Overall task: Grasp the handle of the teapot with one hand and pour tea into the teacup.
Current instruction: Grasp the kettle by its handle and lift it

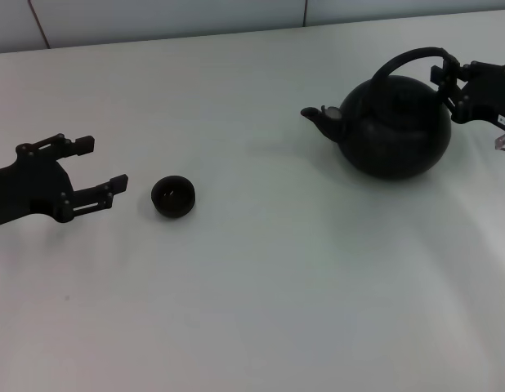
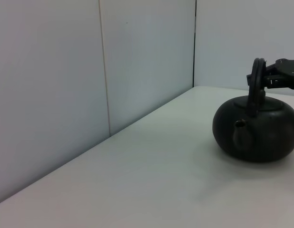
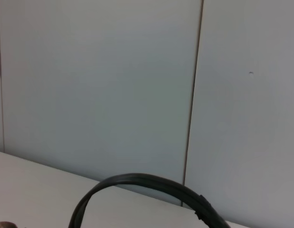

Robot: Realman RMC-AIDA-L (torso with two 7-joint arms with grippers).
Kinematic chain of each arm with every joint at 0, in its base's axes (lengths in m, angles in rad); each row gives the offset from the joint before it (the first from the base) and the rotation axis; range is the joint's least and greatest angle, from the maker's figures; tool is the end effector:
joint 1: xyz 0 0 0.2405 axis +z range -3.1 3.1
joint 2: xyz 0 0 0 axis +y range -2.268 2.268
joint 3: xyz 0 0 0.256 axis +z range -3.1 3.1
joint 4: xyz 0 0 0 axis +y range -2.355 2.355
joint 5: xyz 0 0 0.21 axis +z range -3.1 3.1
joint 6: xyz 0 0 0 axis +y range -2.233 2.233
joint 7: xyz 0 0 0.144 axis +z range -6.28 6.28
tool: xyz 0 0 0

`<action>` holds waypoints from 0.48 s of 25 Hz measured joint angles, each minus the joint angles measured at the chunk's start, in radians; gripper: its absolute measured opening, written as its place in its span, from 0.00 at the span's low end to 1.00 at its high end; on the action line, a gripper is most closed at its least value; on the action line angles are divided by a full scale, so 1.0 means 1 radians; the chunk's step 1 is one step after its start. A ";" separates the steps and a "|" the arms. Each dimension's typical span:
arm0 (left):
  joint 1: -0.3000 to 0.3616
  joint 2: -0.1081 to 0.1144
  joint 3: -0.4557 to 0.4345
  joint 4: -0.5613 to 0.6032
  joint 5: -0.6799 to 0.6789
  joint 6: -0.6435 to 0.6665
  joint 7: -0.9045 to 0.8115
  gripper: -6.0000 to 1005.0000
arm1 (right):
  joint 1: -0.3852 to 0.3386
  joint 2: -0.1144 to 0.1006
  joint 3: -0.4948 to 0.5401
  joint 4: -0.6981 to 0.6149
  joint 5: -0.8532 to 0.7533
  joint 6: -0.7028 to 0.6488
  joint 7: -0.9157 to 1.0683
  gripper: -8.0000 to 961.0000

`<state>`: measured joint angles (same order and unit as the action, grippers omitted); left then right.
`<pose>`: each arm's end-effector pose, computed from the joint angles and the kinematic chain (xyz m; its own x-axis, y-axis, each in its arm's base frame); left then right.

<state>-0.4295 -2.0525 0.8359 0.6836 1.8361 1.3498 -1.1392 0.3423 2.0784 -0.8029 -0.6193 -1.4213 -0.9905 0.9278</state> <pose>-0.2924 0.3351 0.0089 0.8927 0.1610 0.4208 0.3462 -0.8429 -0.4119 0.3428 0.3492 0.0426 0.8234 -0.1587 -0.5448 -0.5535 -0.4362 -0.7095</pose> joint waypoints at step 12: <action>-0.002 -0.001 -0.014 0.001 0.000 0.000 0.003 0.79 | 0.006 0.000 0.004 0.000 -0.001 0.001 0.000 0.10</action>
<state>-0.4319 -2.0537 0.8222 0.6842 1.8361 1.3499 -1.1359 0.3485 2.0785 -0.7988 -0.6190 -1.4218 -0.9894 0.9278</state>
